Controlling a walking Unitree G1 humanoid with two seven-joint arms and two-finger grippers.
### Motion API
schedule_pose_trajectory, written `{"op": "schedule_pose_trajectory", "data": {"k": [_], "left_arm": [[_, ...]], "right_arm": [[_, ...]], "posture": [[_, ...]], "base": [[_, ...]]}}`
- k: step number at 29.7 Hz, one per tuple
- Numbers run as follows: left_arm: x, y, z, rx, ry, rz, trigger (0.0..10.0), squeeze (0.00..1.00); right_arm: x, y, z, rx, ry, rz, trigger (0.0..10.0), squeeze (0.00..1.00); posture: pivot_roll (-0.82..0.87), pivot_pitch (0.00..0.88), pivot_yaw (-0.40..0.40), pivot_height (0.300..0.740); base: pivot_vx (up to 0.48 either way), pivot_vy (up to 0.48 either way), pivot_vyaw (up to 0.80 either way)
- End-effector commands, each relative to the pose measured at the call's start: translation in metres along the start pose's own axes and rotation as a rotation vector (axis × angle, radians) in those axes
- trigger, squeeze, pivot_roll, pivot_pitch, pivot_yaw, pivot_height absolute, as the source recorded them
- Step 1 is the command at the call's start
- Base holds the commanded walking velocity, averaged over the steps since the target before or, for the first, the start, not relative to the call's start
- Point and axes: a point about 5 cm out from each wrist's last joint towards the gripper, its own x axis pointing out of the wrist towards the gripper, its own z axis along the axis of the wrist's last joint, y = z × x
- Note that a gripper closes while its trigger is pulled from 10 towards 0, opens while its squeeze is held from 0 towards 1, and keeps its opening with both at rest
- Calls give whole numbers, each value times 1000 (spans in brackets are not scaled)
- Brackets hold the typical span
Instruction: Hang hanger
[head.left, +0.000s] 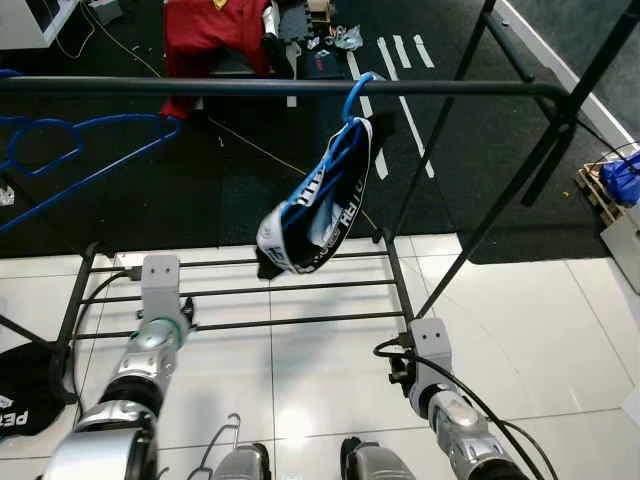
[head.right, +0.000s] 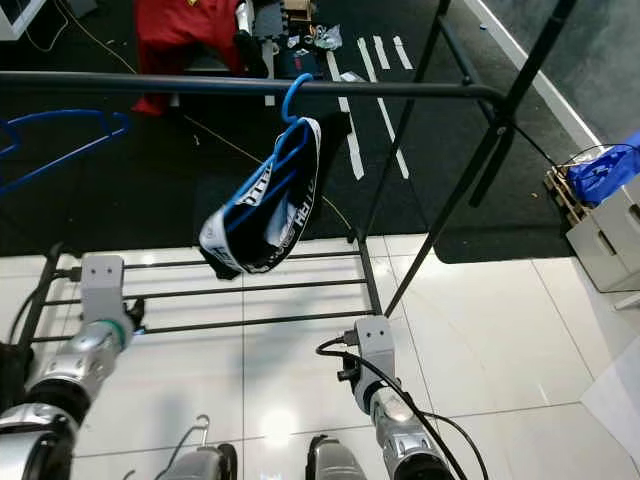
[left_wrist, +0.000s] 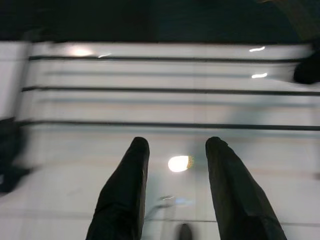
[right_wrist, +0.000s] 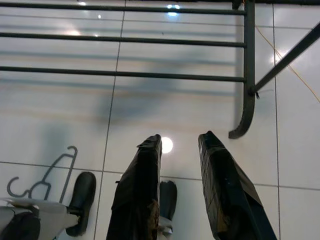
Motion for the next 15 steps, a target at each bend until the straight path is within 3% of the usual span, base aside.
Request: {"op": "schedule_pose_trajectory", "data": {"k": [1,2,3,4,5,10,11,15], "left_arm": [[0,-15,3,-9,-17,-100,10000,0],[-3,-26,7,-48,-94,-186,10000,0],[-3,-26,7,-48,-94,-186,10000,0],[-6,-32,9,-109,-161,-263,10000,0],[-8,-33,7,-159,-165,-284,10000,0],[-8,-32,1,-143,-144,-269,10000,0],[-8,-30,-5,-101,-111,-253,10000,0],[-12,-23,-22,-134,-45,-250,10000,0]], "right_arm": [[-2,1,-6,3,15,0,10000,0],[-2,1,-4,4,7,0,10000,0],[-2,1,-4,4,7,0,10000,0],[-2,1,-2,6,-7,-5,10000,0],[-2,1,1,9,-27,-13,10000,0],[-3,0,4,9,-52,-23,10000,0],[-3,-1,10,12,-93,-34,10000,0],[-6,-5,23,27,-214,-55,10000,0]], "posture": [[-13,91,64,740],[-15,91,66,740],[-15,91,66,740],[-17,94,68,740],[-21,95,71,740],[-22,95,72,740],[-22,98,71,740],[-15,100,66,740]], "base": [[0,0,0],[0,0,0],[0,0,0],[0,0,0],[0,0,0],[0,0,0],[0,0,0],[0,0,0]]}}
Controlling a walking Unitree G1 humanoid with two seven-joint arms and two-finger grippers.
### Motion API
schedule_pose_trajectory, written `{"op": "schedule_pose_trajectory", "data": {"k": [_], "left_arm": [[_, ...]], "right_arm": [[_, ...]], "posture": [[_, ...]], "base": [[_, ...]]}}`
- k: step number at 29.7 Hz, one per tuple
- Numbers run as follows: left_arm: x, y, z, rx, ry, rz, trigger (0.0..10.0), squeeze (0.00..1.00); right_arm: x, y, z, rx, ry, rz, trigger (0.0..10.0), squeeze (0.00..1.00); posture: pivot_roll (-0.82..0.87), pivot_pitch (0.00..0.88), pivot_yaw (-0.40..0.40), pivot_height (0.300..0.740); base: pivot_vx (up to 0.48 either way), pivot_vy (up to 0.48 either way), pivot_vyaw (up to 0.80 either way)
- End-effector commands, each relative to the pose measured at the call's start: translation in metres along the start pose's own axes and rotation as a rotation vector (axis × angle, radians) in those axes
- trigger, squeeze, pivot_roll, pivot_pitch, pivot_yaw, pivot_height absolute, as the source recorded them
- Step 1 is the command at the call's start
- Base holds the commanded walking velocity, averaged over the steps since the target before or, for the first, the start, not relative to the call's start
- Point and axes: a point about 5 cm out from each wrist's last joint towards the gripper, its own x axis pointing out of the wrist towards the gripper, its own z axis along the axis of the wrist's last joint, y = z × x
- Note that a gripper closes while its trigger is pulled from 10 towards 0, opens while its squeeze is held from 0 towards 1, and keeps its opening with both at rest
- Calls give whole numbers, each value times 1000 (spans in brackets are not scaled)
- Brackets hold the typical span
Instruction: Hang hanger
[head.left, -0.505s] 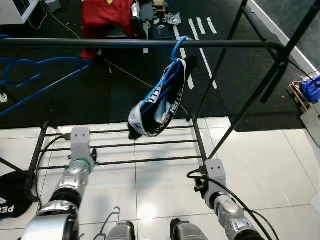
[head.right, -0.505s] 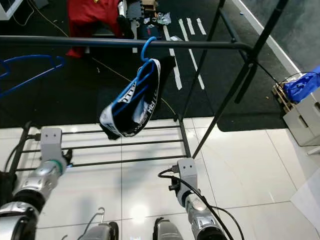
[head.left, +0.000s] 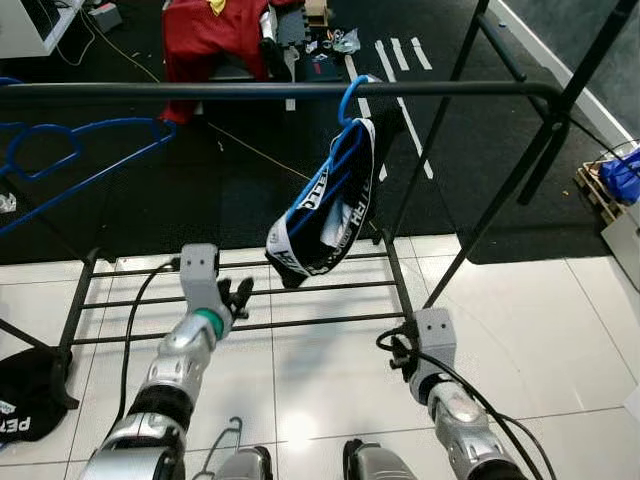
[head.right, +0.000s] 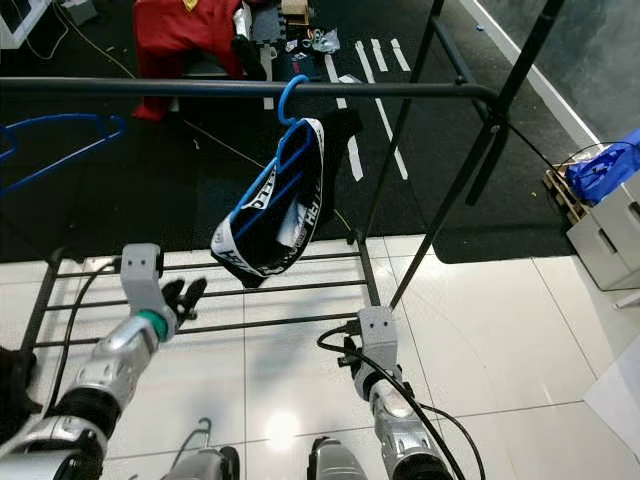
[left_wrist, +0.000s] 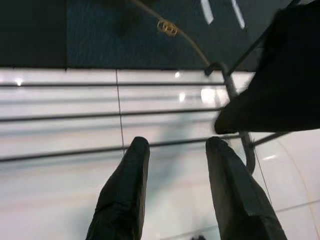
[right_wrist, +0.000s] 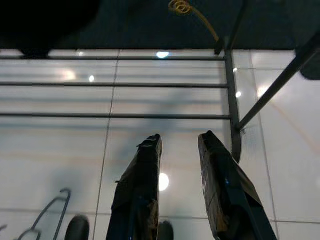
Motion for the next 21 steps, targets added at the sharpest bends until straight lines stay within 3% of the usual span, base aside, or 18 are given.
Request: {"op": "schedule_pose_trajectory", "data": {"k": [1,2,3,5,8,14,18,21], "left_arm": [[-4,4,-9,-18,37,7,10000,0],[-9,10,-15,-3,39,48,10000,0],[-9,10,-15,-3,39,48,10000,0],[-17,13,-17,-60,5,20,10000,0],[-23,14,-11,-68,-59,-14,10000,0],[-24,7,4,-39,-169,-67,10000,0],[-18,-1,12,-56,-164,-90,10000,0],[-16,0,19,-12,-146,-45,10000,0]], "right_arm": [[-3,-3,-1,17,-25,-20,10000,0],[-4,-5,8,26,-101,-21,10000,0],[-4,-5,8,26,-101,-21,10000,0],[-6,-4,29,17,-260,7,10000,0],[-5,1,40,10,-332,38,10000,0],[3,13,44,53,-301,96,10000,0],[4,16,40,57,-266,101,10000,0],[3,16,39,55,-267,98,10000,0]], "posture": [[-15,100,66,740],[-10,111,54,740],[-10,111,54,740],[8,113,36,740],[17,102,34,740],[13,88,54,740],[23,102,46,740],[22,93,57,740]], "base": [[0,0,0],[0,0,0],[0,0,0],[0,0,0],[0,0,0],[0,0,0],[0,0,0],[0,0,0]]}}
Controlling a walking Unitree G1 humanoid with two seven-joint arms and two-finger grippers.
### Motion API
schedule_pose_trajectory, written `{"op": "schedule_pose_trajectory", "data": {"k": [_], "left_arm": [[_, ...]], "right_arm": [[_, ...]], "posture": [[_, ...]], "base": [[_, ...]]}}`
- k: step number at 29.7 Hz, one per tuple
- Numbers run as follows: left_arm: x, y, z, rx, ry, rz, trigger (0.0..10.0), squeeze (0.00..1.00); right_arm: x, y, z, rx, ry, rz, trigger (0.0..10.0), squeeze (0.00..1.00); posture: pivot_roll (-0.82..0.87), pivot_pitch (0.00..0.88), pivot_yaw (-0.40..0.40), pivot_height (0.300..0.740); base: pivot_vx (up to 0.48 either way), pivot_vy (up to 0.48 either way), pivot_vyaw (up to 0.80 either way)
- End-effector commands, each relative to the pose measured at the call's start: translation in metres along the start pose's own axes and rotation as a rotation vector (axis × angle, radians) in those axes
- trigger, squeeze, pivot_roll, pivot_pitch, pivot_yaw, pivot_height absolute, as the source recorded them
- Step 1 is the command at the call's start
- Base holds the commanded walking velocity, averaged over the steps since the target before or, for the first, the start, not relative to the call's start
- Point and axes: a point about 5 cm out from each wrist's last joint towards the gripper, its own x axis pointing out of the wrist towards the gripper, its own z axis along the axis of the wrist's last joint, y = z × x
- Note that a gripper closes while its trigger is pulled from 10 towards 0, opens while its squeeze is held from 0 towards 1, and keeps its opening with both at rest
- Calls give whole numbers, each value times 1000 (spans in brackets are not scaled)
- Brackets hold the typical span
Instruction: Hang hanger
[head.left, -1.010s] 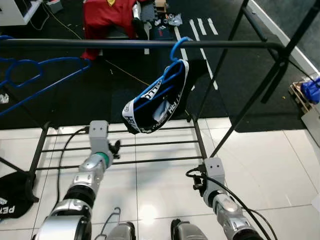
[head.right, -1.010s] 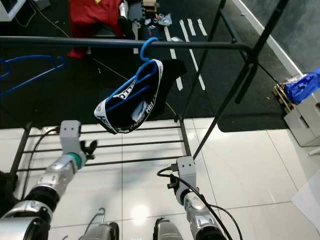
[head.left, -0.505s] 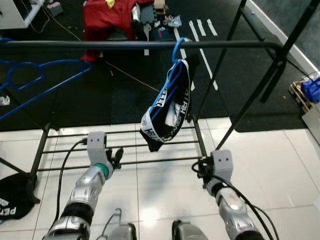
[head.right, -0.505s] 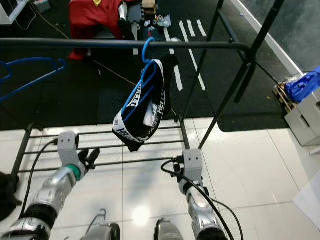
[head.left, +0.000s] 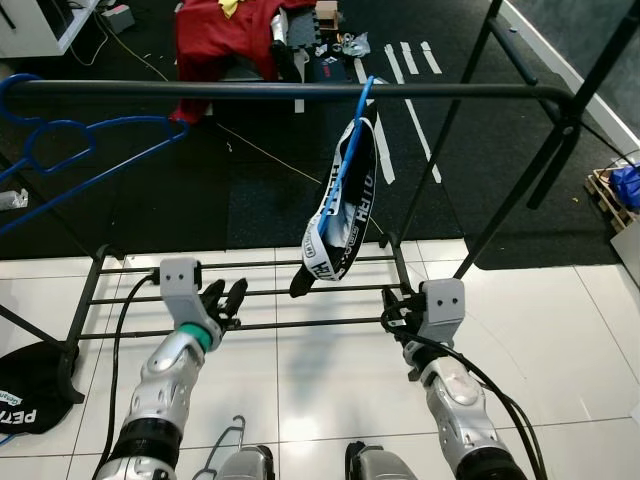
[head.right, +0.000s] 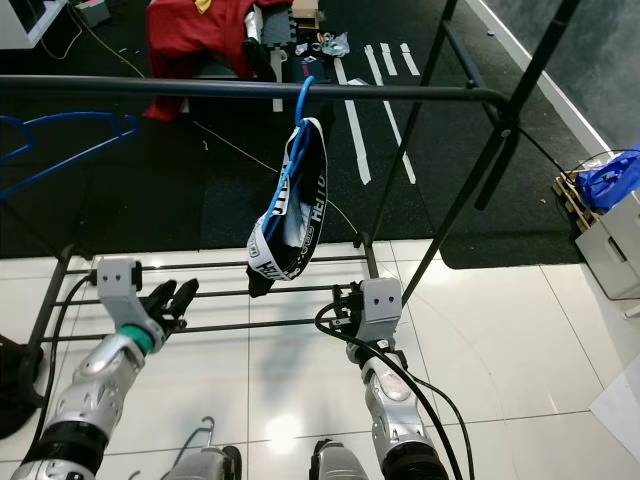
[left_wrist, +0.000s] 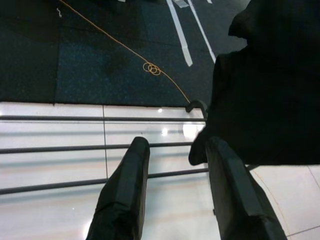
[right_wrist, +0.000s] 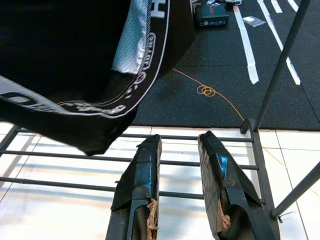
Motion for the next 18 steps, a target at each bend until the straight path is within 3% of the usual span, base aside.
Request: {"op": "schedule_pose_trajectory", "data": {"k": [1,7,12,18], "left_arm": [[-2,3,-5,25,38,32,10000,0],[-3,4,-4,56,39,20,10000,0],[-7,1,-12,75,61,32,10000,0],[-8,-1,-16,123,79,24,10000,0]], "right_arm": [[-3,-1,-7,5,29,-8,10000,0],[-5,-8,-8,12,37,-40,10000,0],[-12,-15,-23,-13,146,-90,10000,0],[-14,-16,-25,-11,153,-100,10000,0]], "posture": [[22,93,57,740],[17,94,60,740],[12,102,60,740],[3,97,68,740]], "base": [[0,0,0],[0,0,0],[0,0,0],[0,0,0]]}}
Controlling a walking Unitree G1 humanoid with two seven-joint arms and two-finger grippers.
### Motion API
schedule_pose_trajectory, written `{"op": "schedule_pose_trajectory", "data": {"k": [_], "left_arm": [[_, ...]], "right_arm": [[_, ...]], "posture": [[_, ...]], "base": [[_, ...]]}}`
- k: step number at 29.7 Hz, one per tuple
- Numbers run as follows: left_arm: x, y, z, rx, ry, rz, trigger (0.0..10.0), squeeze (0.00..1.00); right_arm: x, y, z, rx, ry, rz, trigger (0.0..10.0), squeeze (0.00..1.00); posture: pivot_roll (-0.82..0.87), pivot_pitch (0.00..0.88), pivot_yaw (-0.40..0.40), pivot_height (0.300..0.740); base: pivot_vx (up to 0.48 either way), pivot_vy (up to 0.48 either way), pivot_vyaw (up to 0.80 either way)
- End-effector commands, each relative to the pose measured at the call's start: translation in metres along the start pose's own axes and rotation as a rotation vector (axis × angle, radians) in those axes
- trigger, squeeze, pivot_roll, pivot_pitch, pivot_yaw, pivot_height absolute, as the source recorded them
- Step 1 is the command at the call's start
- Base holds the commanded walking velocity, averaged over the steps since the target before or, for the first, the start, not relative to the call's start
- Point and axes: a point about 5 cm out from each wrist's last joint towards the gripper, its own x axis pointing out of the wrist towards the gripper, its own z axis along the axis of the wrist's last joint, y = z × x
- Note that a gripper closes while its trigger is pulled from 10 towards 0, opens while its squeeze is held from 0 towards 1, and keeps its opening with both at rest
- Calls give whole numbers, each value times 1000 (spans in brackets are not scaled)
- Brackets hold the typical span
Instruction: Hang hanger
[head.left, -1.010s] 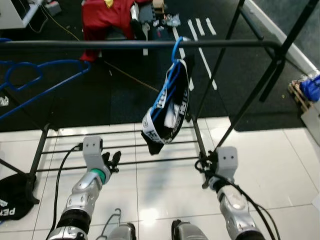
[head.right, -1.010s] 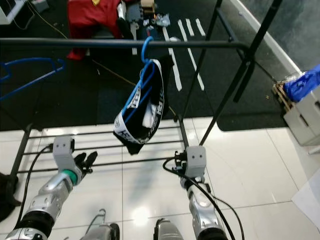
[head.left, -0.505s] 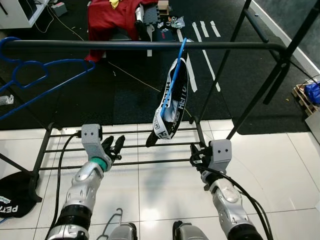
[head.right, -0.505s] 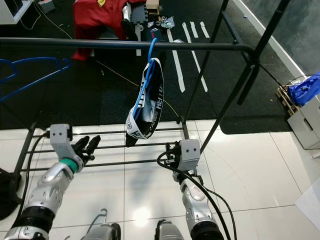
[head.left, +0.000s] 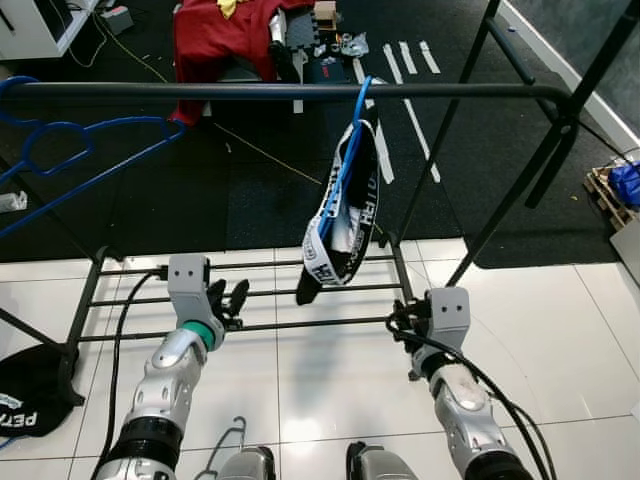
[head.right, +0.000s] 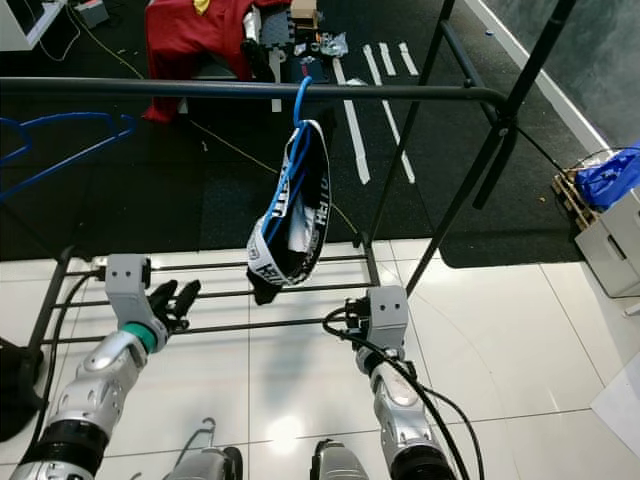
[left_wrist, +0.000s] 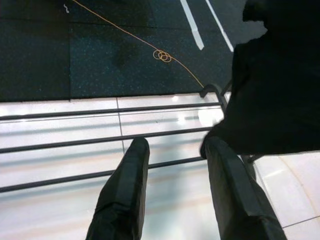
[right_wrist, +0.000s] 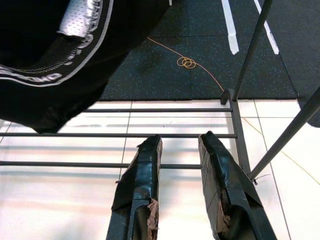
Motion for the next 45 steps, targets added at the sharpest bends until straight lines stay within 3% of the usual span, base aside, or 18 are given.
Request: {"op": "schedule_pose_trajectory", "data": {"k": [1,2,9,13,24,28,33,34,38,39,42,43,45], "left_arm": [[-3,0,-7,17,26,4,10000,0],[-3,0,-7,45,29,12,10000,0],[-1,-3,3,25,-40,28,10000,0],[-2,-6,7,41,-65,-2,10000,0],[-3,-12,9,62,-79,-51,10000,0],[0,-12,14,80,-93,-53,10000,0],[5,-11,23,102,-107,-48,10000,0],[7,-11,24,107,-110,-46,10000,0],[12,-13,33,121,-125,-59,10000,0],[18,-19,42,150,-140,-95,10000,0],[18,-19,42,150,-140,-95,10000,0],[23,-27,50,202,-153,-143,10000,0],[29,-43,60,246,-173,-224,10000,0]], "right_arm": [[-5,-1,-9,9,36,-12,10000,0],[-5,-1,-8,9,29,-10,10000,0],[-7,0,-3,5,-27,2,10000,0],[-11,-4,19,-1,-214,-35,10000,0],[-20,-1,48,-38,-433,-32,10000,0],[-12,3,78,-52,-531,14,10000,0],[-2,10,94,-45,-524,80,10000,0],[1,12,96,-43,-519,96,10000,1000],[9,18,107,-44,-513,150,10000,1000],[19,27,121,-45,-510,215,10000,1000],[19,27,121,-45,-510,215,10000,1000],[30,37,135,-65,-489,285,10000,1000],[47,44,161,4,-461,319,10000,1000]], "posture": [[3,97,68,740],[2,96,69,740],[3,91,70,740],[-8,83,76,740],[-10,72,78,740],[-10,74,78,740],[-12,77,74,740],[-12,77,74,740],[-11,80,74,740],[-6,79,76,740],[-6,79,76,740],[2,78,73,740],[3,81,79,740]], "base": [[0,0,0],[0,0,0],[0,0,0],[0,0,0],[0,0,0],[0,0,0],[0,0,0],[0,0,0],[0,0,0],[0,0,0],[0,0,0],[0,0,0],[0,0,0]]}}
